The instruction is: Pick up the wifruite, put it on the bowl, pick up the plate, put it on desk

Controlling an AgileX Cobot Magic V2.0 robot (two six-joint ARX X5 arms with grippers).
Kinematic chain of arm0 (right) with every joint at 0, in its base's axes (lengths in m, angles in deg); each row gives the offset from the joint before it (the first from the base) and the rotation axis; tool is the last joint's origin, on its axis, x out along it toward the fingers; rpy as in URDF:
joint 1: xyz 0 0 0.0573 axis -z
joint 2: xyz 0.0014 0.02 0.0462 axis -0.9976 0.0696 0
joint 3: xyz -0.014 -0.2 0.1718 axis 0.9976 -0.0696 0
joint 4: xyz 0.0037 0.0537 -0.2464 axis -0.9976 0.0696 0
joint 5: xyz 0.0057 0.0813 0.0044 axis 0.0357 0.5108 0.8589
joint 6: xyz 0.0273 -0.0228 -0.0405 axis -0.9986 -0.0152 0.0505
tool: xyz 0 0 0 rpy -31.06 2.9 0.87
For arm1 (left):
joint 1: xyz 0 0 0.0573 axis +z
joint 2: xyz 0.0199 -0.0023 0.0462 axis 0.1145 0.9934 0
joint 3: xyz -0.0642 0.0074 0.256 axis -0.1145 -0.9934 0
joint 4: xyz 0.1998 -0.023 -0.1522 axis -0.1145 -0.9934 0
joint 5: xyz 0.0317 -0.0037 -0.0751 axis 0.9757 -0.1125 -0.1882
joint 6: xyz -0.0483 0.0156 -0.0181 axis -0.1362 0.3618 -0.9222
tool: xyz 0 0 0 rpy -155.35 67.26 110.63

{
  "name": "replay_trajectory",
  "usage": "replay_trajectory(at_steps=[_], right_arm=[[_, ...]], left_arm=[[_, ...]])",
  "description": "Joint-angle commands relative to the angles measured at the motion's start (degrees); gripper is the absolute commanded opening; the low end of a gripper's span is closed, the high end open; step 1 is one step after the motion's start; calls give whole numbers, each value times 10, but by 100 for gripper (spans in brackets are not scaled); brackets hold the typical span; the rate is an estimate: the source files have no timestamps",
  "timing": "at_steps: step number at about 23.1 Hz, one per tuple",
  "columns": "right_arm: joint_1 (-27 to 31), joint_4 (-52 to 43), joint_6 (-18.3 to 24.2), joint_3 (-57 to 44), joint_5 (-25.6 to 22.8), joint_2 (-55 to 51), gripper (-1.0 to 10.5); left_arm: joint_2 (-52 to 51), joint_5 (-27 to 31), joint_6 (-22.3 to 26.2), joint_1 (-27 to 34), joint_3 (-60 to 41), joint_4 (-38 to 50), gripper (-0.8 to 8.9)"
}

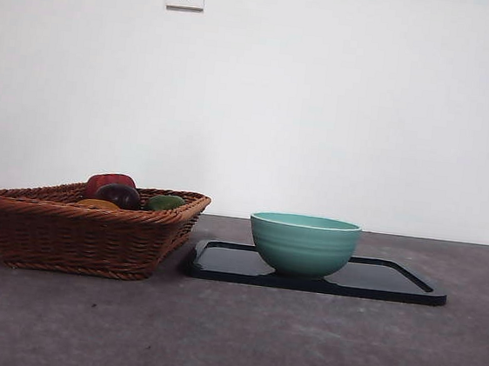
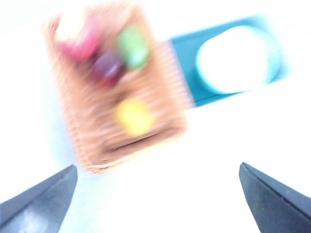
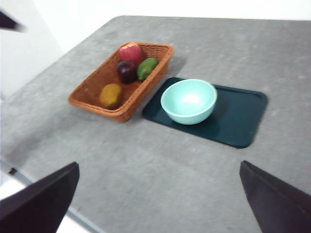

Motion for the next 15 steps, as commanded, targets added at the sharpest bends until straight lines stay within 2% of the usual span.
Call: replay_trajectory(at_steps=[1,5,10,15], right_arm=[[-3,-10,-10,6,16,12,557],[-3,-10,-10,6,19,15,557],[-3,-7,-14,6,48,15,557],[-3,-2,-23,6,52,15,557]], left_arm=[[-94,-65,50,-11,-23,3,532],[-213,-116,98,-14,-96,25,532],[-355,-119,128,-14,-198,53,532],[-434,-119,146,-14,-268,61,532]])
